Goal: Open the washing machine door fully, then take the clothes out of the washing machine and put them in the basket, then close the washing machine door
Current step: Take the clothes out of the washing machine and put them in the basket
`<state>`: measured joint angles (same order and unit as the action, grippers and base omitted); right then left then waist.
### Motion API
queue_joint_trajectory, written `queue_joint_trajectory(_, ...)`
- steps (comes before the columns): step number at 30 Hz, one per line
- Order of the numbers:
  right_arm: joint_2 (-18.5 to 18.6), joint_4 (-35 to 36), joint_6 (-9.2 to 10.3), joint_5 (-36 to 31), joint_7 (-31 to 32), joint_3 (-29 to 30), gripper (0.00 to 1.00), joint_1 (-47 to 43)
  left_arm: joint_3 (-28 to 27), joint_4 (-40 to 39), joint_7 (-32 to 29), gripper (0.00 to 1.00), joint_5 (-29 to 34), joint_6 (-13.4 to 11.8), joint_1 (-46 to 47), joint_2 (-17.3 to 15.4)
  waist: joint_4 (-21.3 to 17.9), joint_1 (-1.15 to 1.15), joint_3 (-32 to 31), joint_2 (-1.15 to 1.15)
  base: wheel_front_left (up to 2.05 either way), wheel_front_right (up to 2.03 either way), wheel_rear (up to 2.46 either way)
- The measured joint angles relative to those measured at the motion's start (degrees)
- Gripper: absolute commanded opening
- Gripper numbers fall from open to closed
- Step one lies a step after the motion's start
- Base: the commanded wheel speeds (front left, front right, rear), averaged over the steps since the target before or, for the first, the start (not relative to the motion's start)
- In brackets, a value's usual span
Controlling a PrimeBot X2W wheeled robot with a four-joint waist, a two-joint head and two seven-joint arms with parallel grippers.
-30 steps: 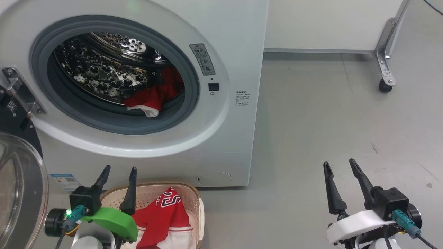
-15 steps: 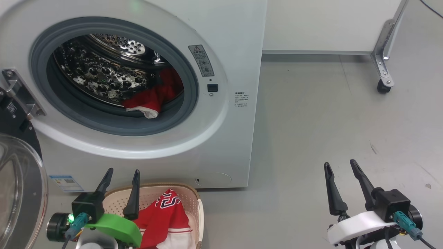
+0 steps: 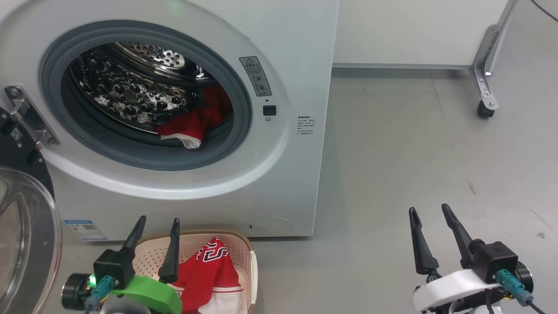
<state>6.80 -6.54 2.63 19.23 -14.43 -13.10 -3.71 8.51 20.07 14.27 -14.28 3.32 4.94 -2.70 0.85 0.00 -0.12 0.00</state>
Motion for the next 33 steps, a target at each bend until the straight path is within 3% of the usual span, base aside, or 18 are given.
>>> queue_joint_trajectory(33, 0.00, 0.65, -0.03, -0.01, 0.00, 0.07, 1.00, -0.36, 1.13, -2.63, 0.00, 1.00, 0.00, -1.03, -2.13, 0.02, -0.31, 0.00, 0.35, 0.00, 0.00, 0.00, 0.00)
